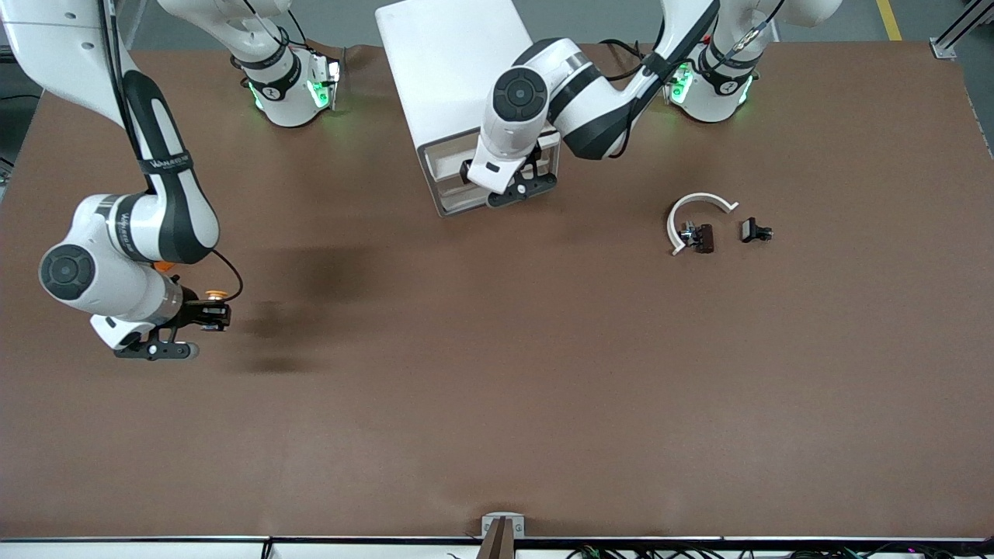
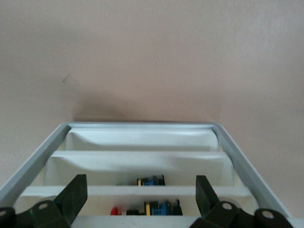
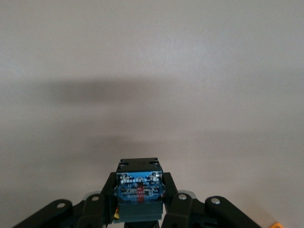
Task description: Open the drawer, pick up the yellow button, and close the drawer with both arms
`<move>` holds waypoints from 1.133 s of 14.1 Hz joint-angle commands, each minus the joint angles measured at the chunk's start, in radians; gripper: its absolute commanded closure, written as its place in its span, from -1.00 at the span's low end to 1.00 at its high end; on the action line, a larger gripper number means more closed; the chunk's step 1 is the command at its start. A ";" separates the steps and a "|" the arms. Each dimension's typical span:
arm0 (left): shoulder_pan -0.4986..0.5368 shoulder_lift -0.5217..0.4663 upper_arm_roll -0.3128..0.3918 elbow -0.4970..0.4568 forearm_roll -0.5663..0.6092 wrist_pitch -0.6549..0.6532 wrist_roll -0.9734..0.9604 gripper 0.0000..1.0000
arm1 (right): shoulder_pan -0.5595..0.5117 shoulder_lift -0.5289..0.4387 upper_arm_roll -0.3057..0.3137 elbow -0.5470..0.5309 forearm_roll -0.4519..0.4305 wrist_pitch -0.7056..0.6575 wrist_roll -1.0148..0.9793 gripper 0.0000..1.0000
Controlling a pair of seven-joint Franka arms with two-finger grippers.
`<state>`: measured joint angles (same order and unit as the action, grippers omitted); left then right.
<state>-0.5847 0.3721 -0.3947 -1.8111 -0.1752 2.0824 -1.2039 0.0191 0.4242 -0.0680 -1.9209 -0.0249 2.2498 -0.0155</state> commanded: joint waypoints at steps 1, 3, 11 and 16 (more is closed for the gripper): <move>-0.006 -0.001 -0.045 -0.011 0.008 0.016 -0.002 -1.00 | -0.024 0.056 0.019 -0.012 -0.023 0.054 -0.009 0.46; -0.006 -0.001 -0.059 -0.011 -0.001 0.013 0.000 -1.00 | -0.028 0.083 0.019 -0.021 -0.023 0.094 -0.008 0.45; 0.011 0.013 -0.084 -0.002 -0.015 0.007 0.000 -1.00 | -0.031 0.136 0.020 -0.029 -0.021 0.192 -0.008 0.40; 0.113 0.008 -0.078 0.030 0.013 -0.008 0.001 -1.00 | -0.030 0.124 0.020 -0.029 -0.021 0.178 -0.004 -1.00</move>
<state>-0.5339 0.3758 -0.4536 -1.8080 -0.1767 2.0850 -1.2040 0.0125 0.5658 -0.0677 -1.9370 -0.0253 2.4238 -0.0158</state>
